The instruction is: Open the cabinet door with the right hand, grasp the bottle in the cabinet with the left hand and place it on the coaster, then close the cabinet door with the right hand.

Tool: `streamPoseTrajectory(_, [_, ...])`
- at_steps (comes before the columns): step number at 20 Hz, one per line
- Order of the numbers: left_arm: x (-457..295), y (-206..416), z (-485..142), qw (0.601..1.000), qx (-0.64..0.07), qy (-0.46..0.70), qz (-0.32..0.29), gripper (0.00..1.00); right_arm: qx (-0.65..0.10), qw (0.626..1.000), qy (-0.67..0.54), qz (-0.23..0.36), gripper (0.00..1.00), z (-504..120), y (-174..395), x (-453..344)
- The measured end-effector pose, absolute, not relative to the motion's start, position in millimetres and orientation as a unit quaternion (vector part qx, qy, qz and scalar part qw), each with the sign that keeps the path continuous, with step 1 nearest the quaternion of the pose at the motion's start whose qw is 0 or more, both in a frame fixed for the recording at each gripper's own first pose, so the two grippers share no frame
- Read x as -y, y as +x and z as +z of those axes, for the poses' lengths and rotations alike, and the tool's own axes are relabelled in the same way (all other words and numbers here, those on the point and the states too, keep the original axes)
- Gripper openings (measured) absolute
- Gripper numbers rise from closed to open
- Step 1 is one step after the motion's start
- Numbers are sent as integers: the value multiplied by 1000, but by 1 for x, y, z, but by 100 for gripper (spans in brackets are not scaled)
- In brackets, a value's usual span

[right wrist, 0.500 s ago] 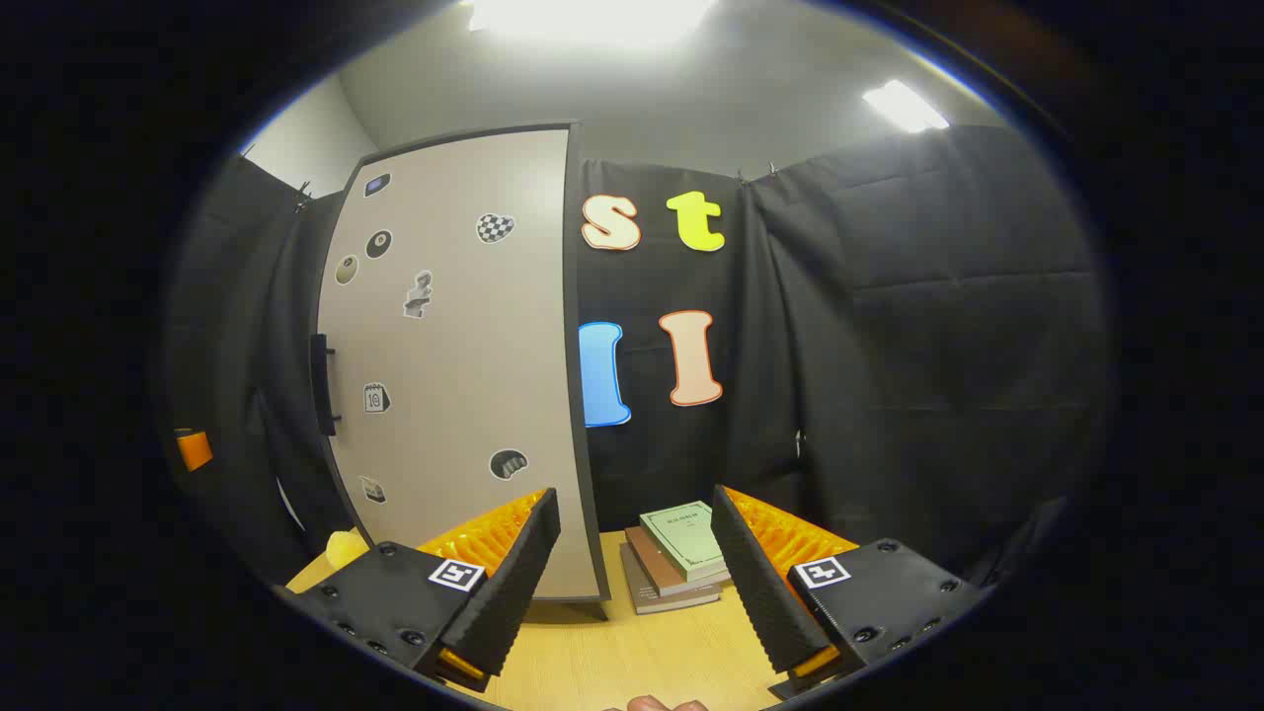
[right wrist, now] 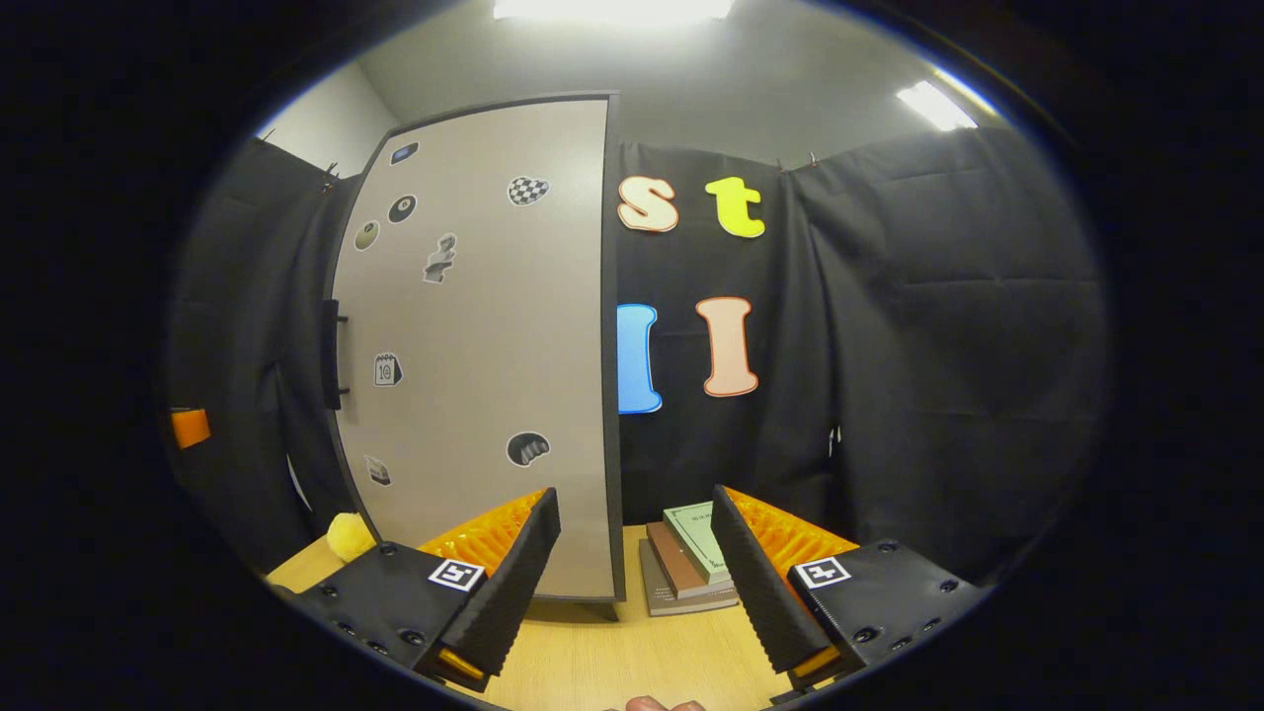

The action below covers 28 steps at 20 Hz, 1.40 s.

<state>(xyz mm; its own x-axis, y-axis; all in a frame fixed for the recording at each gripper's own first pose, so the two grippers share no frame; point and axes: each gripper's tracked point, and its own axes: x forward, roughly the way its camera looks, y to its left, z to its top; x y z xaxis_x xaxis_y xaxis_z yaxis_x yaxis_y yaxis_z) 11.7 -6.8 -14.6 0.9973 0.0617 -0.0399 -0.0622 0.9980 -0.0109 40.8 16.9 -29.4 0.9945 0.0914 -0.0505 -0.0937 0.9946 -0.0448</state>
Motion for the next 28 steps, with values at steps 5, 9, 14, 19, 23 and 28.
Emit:
streamPoseTrajectory(5, [13, 12, -21, 999, -27, 4, 47, 92, -43, 996, -27, 77, 98, -49, 53, -28])
streamPoseTrajectory(9, [11, 5, -26, 998, -33, 31, 45, 89, -48, 995, -21, 89, 98, -45, 55, -43])
streamPoseTrajectory(14, [-2, 2, -34, 999, -37, 2, 36, 91, -39, 994, -19, 103, 98, -15, 56, -72])
streamPoseTrajectory(19, [-39, -11, -43, 999, -33, 5, 35, 89, -36, 989, -18, 144, 98, 28, 64, -132])
streamPoseTrajectory(23, [-73, -29, -64, 997, -46, -26, 59, 91, -29, 984, -29, 172, 98, 64, 77, -188])
streamPoseTrajectory(28, [-115, -59, -85, 991, -64, -41, 108, 92, -20, 976, -43, 211, 98, 93, 86, -260])
